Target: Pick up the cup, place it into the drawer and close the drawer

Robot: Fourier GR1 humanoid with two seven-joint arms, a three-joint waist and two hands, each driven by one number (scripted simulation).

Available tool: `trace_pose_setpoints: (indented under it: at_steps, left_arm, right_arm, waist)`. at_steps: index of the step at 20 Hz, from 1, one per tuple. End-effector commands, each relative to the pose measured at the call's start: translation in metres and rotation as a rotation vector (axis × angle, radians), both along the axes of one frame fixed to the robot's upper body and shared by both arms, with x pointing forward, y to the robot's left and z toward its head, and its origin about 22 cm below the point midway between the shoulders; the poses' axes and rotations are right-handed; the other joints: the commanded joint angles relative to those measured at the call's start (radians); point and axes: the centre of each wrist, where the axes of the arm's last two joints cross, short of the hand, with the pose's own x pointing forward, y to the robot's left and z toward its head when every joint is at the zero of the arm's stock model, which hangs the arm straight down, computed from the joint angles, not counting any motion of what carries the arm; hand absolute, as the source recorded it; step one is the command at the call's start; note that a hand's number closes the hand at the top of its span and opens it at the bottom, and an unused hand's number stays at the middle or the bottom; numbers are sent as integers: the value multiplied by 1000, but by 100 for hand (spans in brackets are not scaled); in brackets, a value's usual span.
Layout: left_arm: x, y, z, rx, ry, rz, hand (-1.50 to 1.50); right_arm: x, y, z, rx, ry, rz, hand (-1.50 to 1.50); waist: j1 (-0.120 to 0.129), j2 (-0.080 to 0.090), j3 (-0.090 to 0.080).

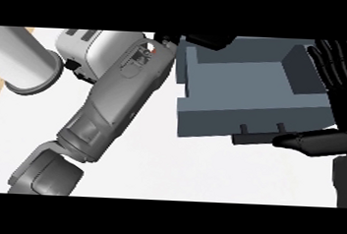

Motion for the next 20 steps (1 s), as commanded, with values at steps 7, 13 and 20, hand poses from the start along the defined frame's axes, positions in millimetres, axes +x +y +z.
trace_pose_setpoints:
  at_steps: [7,13,20]
  left_arm:
    - [0,3,-38,213,175,-53,150]
    - [-5,4,-51,192,159,-50,-150]
    - [-8,4,-48,-57,105,-119,-150]
  right_arm:
    - [6,14,12,-21,-27,90,-150]
    - [15,30,12,-4,-35,149,-150]
    - [13,63,13,-11,-16,471,150]
  waist:
    - [-96,24,1]
    - [-137,36,1]
    - [-132,32,-2]
